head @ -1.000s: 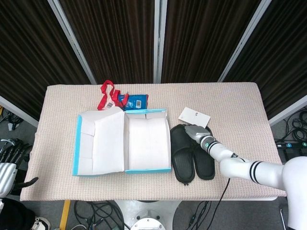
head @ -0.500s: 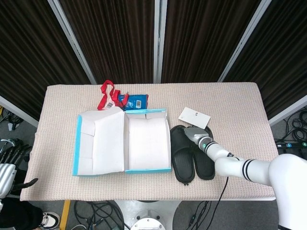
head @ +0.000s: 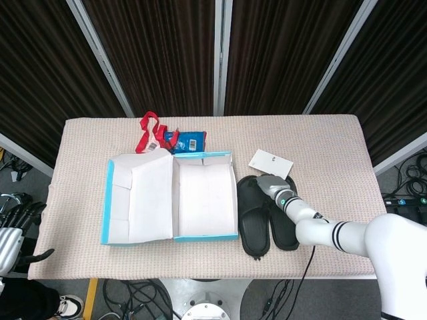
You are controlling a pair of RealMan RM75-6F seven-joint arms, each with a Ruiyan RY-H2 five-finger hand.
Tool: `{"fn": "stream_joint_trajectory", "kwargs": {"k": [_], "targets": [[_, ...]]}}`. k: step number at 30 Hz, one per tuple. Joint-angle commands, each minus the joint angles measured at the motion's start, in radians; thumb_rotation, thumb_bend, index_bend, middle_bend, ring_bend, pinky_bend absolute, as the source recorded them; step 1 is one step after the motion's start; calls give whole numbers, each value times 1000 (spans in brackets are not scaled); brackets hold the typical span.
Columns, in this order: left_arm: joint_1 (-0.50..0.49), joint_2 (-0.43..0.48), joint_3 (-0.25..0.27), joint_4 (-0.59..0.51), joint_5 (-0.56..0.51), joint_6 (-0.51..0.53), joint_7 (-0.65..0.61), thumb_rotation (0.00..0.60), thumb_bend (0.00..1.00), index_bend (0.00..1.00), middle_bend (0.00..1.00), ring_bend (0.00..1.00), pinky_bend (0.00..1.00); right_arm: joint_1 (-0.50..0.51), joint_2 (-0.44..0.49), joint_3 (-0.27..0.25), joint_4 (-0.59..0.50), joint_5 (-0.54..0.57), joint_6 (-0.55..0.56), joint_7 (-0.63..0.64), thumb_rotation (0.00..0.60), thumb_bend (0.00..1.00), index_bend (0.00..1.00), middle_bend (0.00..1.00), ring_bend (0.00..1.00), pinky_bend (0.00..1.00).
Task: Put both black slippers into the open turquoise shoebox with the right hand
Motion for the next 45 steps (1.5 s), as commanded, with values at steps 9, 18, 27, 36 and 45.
{"fn": "stream_joint_trajectory", "kwargs": {"k": [9, 18, 27, 36, 45], "targets": [[-2, -1, 4, 2, -5, -13, -3, 600, 50, 113, 97, 30, 63, -32, -16, 17, -30, 10, 154, -38, 600, 128, 407, 419, 43, 0], [-10, 8, 2, -19, 0, -18, 16, 600, 49, 113, 97, 30, 63, -132, 116, 79, -170, -142, 290, -27, 600, 134, 426, 431, 51, 0], [-18, 9, -2, -42, 1, -23, 37, 600, 50, 113, 97, 30, 63, -282, 378, 129, -376, -378, 390, 55, 600, 140, 450, 448, 103, 22], [-4, 22, -11, -68, -4, 13, 27, 600, 49, 113, 97, 30, 63, -404, 457, 282, -445, -572, 443, 268, 600, 142, 451, 450, 120, 84], [18, 39, 5, -57, 0, 29, 14, 600, 50, 114, 97, 30, 63, -435, 191, 421, -307, -666, 490, 423, 600, 145, 450, 459, 182, 217]]}}
